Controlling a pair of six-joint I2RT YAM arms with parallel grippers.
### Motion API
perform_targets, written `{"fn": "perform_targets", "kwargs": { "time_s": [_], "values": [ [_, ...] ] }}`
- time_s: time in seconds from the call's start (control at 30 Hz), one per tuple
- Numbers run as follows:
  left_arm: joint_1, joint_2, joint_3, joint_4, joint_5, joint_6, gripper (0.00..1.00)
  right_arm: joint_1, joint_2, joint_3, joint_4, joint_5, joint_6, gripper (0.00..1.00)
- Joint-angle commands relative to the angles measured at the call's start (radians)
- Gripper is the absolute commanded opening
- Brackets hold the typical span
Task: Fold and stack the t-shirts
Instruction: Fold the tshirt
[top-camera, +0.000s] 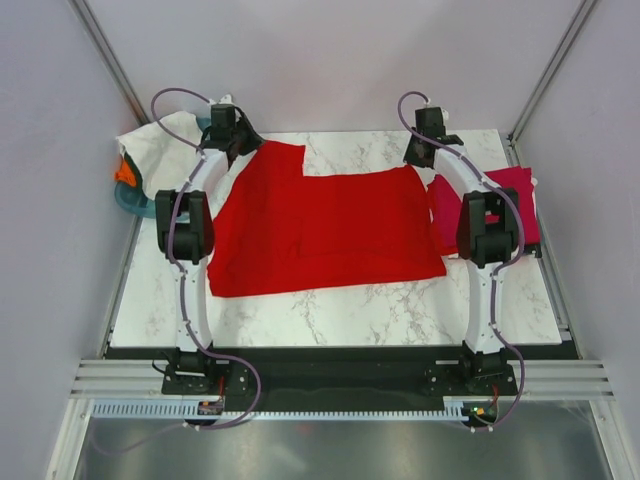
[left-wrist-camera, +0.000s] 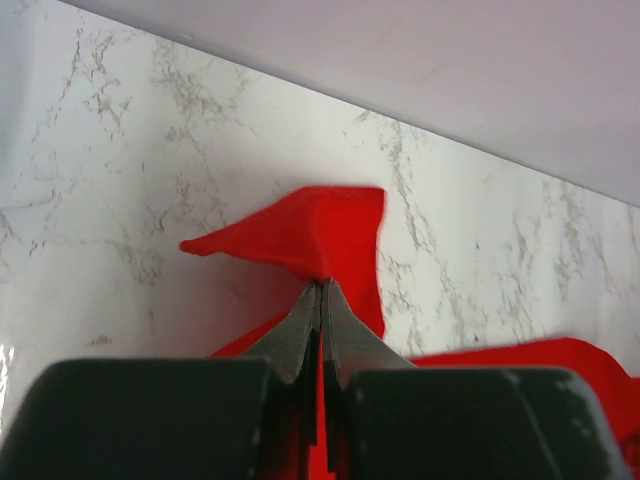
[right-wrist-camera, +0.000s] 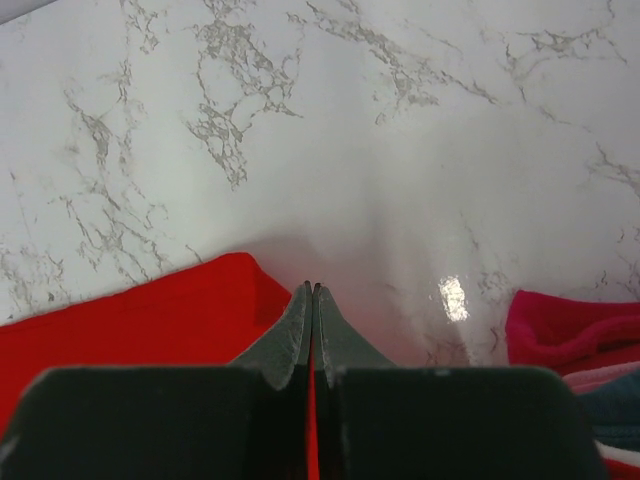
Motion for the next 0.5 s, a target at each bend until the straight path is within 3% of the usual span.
{"fn": "perform_targets", "kwargs": {
  "time_s": [0.0,0.2,0.47],
  "values": [
    [0.003,-0.158,-0.112,0.088,0.023,0.056,0.02,0.0,-0.072,-0.026,0.011,-0.007,0.053,0.0],
    [0.004,-0.252,-0.258,0.11,0.013,0.059,0.02,0.023,-0.091,-0.044,0.027,0.048,0.075,0.0],
    [0.009,-0.29,-0.304,0.104,0.035,0.078,0.02,0.023,-0.095,-0.084,0.028,0.097,0.101,0.0]
  ]
}}
